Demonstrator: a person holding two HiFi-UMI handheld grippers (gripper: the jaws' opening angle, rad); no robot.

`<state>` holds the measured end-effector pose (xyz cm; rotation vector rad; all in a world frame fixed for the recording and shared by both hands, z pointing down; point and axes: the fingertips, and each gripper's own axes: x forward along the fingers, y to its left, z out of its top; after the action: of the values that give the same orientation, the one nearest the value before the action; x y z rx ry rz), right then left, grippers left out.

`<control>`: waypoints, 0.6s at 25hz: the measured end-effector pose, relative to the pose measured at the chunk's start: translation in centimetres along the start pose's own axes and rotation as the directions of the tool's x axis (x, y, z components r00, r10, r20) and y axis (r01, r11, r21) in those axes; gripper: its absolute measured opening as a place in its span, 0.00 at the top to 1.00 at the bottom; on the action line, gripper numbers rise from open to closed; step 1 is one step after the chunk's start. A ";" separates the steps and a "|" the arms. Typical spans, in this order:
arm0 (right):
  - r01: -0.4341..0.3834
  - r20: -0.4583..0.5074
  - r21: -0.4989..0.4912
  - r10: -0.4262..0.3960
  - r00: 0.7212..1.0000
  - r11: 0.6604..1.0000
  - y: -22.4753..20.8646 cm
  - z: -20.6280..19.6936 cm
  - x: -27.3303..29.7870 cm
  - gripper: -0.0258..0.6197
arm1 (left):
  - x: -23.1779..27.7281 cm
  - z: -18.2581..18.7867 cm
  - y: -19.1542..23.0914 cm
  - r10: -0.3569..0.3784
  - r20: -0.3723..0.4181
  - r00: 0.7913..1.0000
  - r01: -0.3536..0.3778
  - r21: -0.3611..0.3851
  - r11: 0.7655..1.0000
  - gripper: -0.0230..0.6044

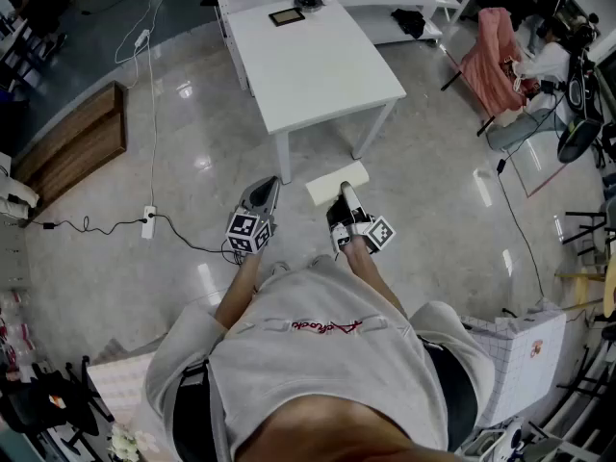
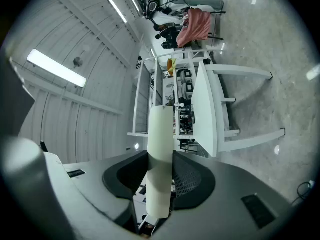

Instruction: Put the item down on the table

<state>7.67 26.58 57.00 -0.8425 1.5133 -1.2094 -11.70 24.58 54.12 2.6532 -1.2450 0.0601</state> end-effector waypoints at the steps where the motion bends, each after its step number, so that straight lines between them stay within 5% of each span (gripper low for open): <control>1: 0.002 0.000 0.001 -0.002 1.000 1.000 0.1 0.0 0.0 0.72 | 0.1 0.1 -0.1 -0.003 -0.001 1.000 0.003 0.000 1.000 0.95; 15: -0.037 0.006 0.027 0.037 0.999 0.999 0.6 1.2 0.5 0.72 | 1.4 0.3 -1.7 -0.026 -0.004 1.000 0.027 0.002 1.000 0.95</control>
<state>8.73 25.92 56.31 -0.7968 1.4984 -1.1968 -9.51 24.48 53.68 2.6694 -1.2090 0.0620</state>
